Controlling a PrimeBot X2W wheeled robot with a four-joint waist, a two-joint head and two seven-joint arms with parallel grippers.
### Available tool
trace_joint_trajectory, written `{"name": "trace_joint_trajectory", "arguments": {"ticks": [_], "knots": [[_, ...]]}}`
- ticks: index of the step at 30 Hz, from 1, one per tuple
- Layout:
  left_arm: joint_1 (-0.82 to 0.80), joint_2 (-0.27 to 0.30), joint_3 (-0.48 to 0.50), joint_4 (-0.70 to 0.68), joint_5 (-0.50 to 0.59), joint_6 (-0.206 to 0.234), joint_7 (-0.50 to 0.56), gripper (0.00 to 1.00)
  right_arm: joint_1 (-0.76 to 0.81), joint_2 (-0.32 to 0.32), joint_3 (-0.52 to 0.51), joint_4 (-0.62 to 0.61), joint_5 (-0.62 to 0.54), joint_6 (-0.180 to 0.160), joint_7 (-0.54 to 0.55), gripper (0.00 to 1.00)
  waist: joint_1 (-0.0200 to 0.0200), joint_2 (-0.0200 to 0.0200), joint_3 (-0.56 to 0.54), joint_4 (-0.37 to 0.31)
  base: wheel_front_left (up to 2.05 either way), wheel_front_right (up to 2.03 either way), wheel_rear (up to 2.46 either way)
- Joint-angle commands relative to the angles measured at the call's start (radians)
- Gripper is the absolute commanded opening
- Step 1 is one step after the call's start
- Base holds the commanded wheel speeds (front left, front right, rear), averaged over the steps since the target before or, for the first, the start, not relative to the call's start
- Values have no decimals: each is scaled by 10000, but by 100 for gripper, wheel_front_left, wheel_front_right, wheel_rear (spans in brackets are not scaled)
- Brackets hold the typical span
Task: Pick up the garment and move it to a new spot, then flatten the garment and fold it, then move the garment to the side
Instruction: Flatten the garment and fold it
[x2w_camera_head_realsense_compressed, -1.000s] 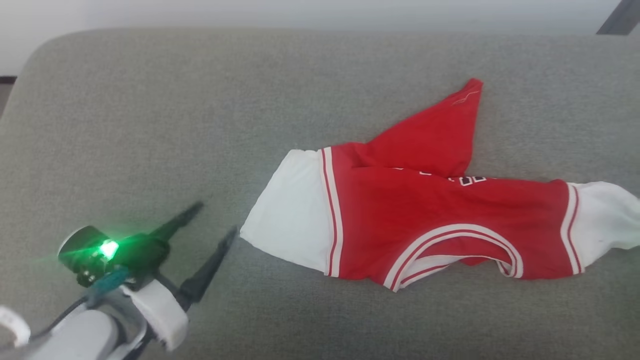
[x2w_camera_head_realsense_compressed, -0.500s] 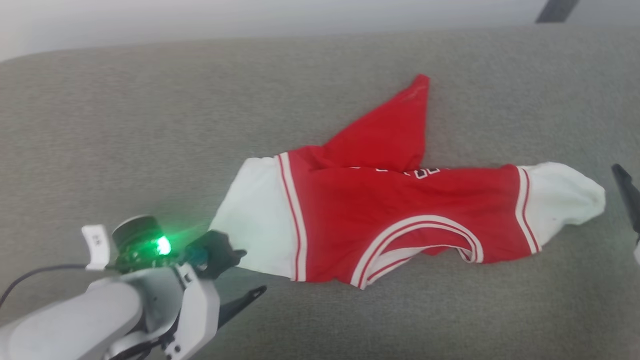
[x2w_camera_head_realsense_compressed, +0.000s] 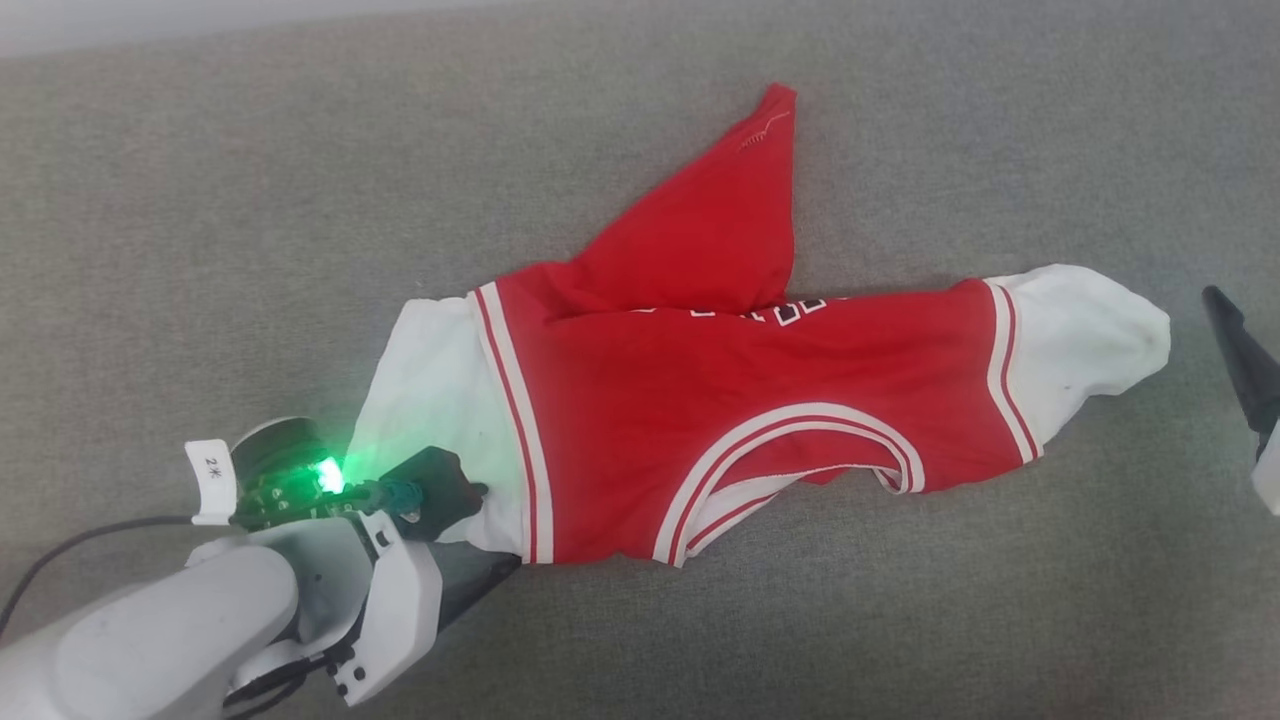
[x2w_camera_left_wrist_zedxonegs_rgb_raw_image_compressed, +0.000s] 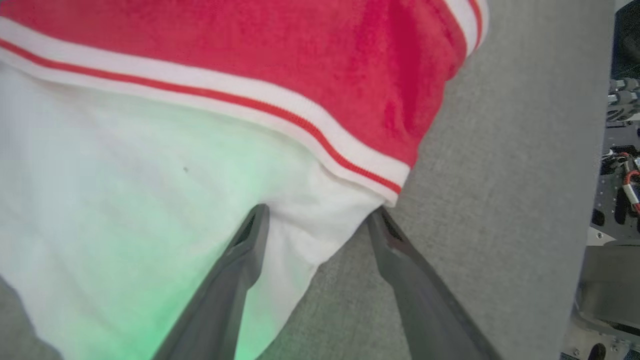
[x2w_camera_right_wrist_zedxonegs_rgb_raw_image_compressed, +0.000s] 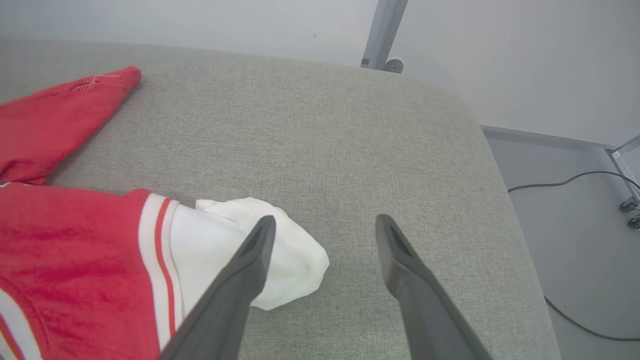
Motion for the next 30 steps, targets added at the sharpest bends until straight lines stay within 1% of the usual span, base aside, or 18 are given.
{"name": "trace_joint_trajectory", "arguments": {"ticks": [1, 2, 3, 4, 6, 7, 9, 13, 16, 19, 22, 27, 29, 30], "knots": [[117, -48, -124, 404, 36, 48, 20, 97, -63, -100, 147, -147, -21, -10, 55, 100, 0, -1, 115, -62, 0, 0, 0], [80, -79, -132, 488, 19, 54, -25, 45, -55, -189, 291, -214, 46, -10, 62, 100, 0, -1, 150, -70, 0, 0, 0], [21, -74, -131, 577, 21, 57, -92, 9, -51, -310, 509, -324, 178, -10, 68, 100, 0, -1, 210, -90, 0, 0, 0], [-1, -100, -134, 647, -13, 72, -140, 0, -19, -439, 697, -389, 326, -10, 85, 100, 0, -1, 249, -91, 0, 0, 0], [4, -144, -160, 702, -51, 77, -241, 0, 156, -902, 1259, -597, 603, -10, 225, 100, 0, -1, 334, -87, 0, 0, 0], [4, -144, -160, 702, -51, 77, -241, 0, 156, -902, 1259, -597, 603, -10, 225, 100, 0, -1, 334, -87, 0, 0, 0], [-56, -179, -183, 704, -172, 61, -398, 0, 312, -1308, 1648, -698, 997, -11, 490, 100, 0, -1, 427, -81, 0, 0, 0], [-161, -229, -184, 749, -283, 66, -519, 0, 605, -2088, 2235, -790, 1811, -11, 1587, 100, 0, -1, 561, -46, 0, 0, 0], [-280, -253, -182, 747, -275, 67, -590, 0, 421, -2533, 2612, -898, 2204, -11, 2216, 100, 0, -1, 698, 8, 0, 0, 0], [-422, -307, -177, 715, -278, 80, -629, 0, 74, -2594, 2925, -706, 2319, -11, 2579, 100, 0, -1, 902, 113, 0, 0, 0], [-592, -354, -174, 719, -291, 87, -680, 0, -539, -2432, 3245, -397, 2279, -11, 2574, 100, 0, -1, 1155, 234, 0, 0, 0], [-753, -416, -190, 766, -225, 126, -693, 0, -1337, -2242, 4042, 506, 2178, -12, 2852, 100, 0, -1, 1507, 445, 0, 0, 0], [-794, -446, -185, 831, -303, 127, -738, 0, -1468, -2274, 4417, 905, 2024, -12, 3007, 100, 0, -1, 1575, 533, 0, 0, 0], [-829, -461, -185, 861, -298, 127, -746, 0, -1488, -2303, 4563, 1063, 1985, -15, 3054, 85, 0, -1, 1591, 572, 0, 0, 0]]}}
